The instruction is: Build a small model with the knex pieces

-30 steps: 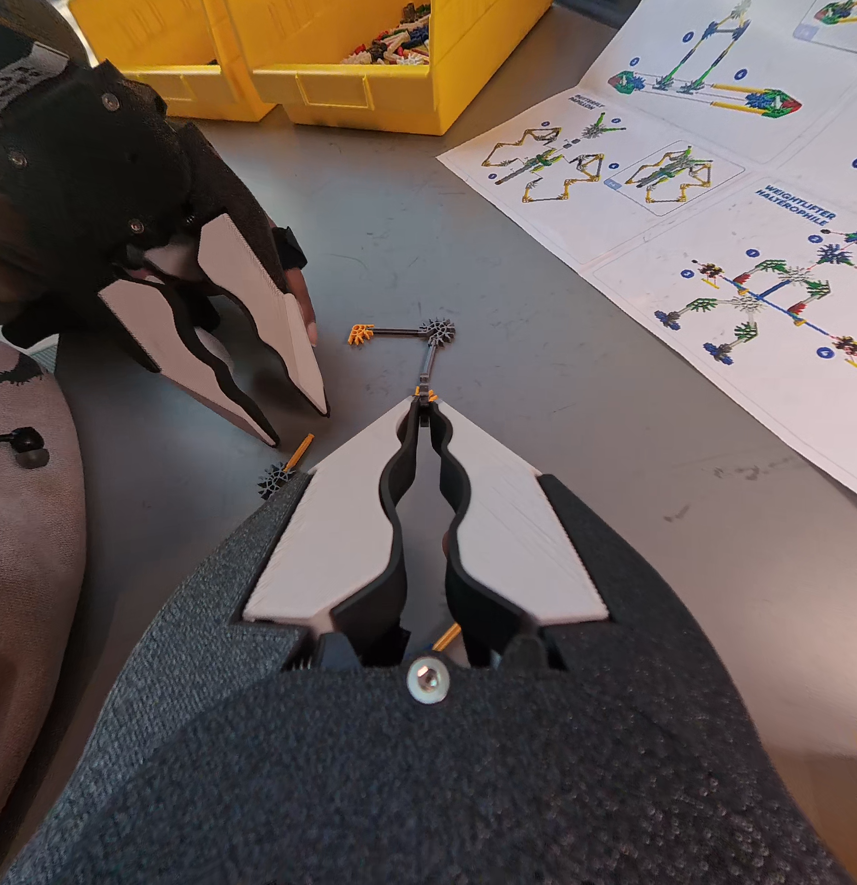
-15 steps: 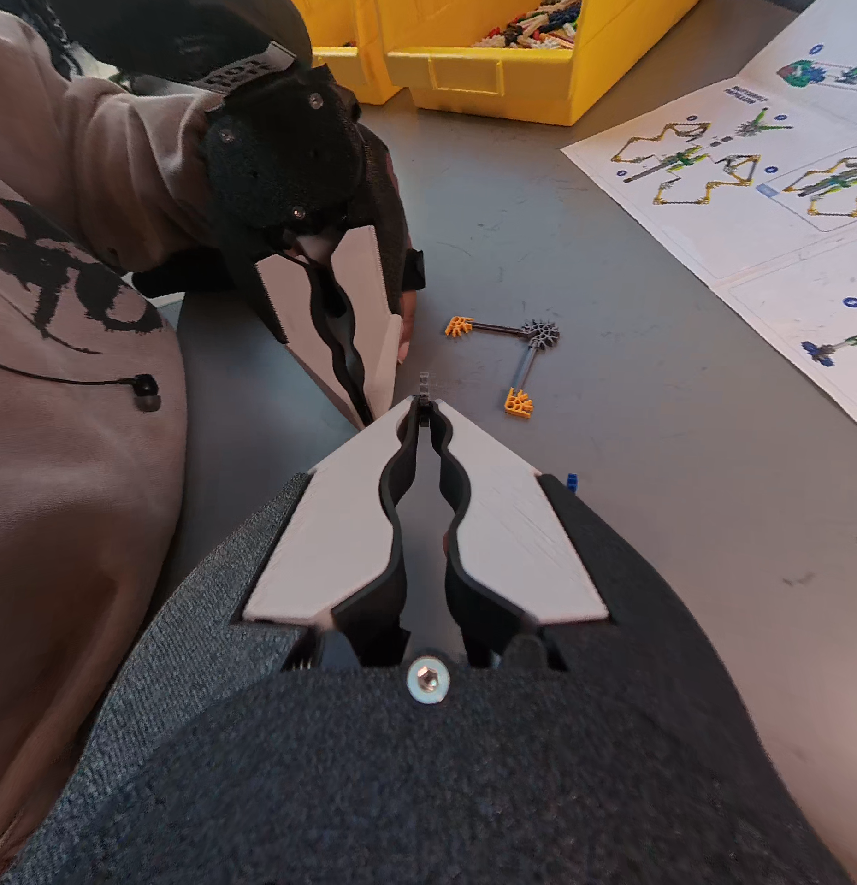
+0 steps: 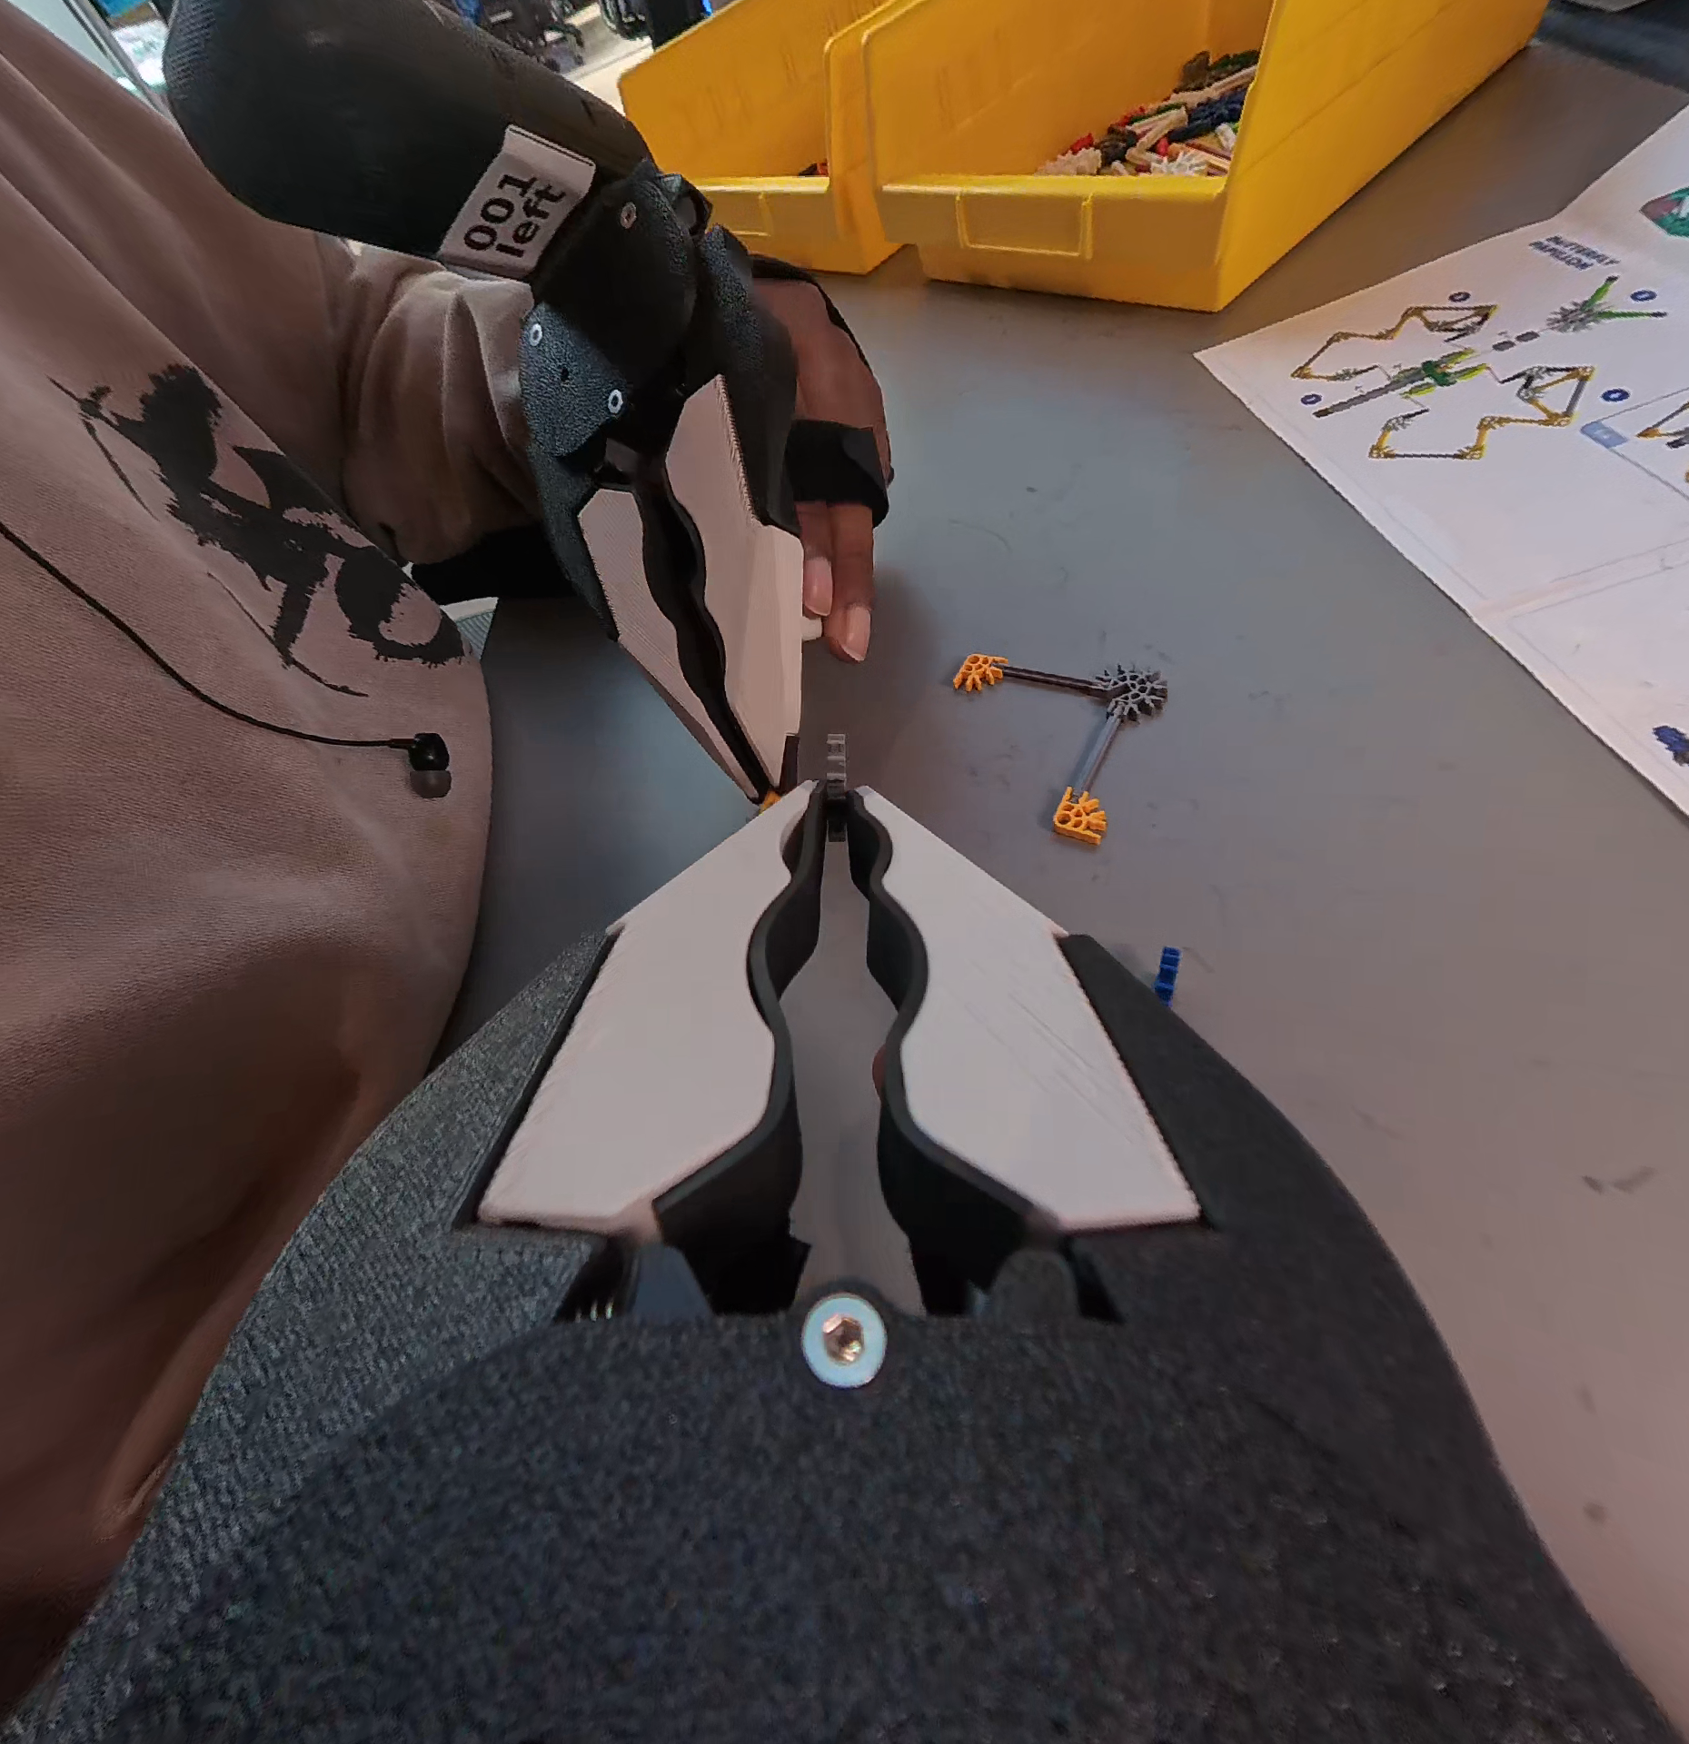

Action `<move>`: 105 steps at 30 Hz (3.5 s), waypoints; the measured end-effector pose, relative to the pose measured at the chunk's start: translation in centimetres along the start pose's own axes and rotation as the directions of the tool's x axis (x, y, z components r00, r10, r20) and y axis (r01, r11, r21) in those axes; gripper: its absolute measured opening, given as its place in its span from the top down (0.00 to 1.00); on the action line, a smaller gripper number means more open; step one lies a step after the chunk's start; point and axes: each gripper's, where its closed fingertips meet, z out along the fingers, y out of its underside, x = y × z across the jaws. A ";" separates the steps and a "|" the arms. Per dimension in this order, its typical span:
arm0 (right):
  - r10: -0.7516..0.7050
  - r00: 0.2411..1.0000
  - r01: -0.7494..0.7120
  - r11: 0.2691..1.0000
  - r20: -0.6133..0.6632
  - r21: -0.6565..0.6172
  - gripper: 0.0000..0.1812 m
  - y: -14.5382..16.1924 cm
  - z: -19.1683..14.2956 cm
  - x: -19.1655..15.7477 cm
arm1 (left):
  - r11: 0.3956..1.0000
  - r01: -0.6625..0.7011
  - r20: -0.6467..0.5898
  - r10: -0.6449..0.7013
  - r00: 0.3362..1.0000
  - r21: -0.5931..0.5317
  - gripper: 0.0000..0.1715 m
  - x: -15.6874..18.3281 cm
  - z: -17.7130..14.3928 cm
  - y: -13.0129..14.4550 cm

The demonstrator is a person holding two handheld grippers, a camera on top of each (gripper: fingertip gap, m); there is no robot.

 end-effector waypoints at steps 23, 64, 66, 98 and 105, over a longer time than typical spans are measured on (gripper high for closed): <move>-0.215 0.823 0.444 0.820 0.526 -0.360 0.99 -12.4 -6.6 -9.6 | 0.787 -0.425 0.203 0.373 0.905 0.447 0.99 -3.8 -7.0 -15.2; -0.820 0.375 0.792 0.526 -0.433 -0.310 0.71 -13.5 -2.3 -5.2 | 0.895 -0.386 0.291 0.317 0.903 0.223 0.99 -8.3 -9.6 -12.3; -0.832 0.361 0.784 0.515 -0.421 -0.346 0.74 -13.3 -2.1 -4.7 | 0.894 -0.387 0.293 0.317 0.902 0.224 0.99 -8.2 -9.6 -12.4; -0.640 0.596 0.645 0.741 -0.485 -0.185 0.88 -10.3 -0.9 -0.1 | 0.981 -0.145 0.187 0.119 0.975 0.131 0.98 -9.1 -6.8 -7.1; -0.385 0.831 0.421 0.907 -0.400 0.001 0.88 -7.4 0.2 2.5 | 0.997 0.003 0.175 -0.017 0.984 0.079 0.98 -9.3 -4.5 -3.8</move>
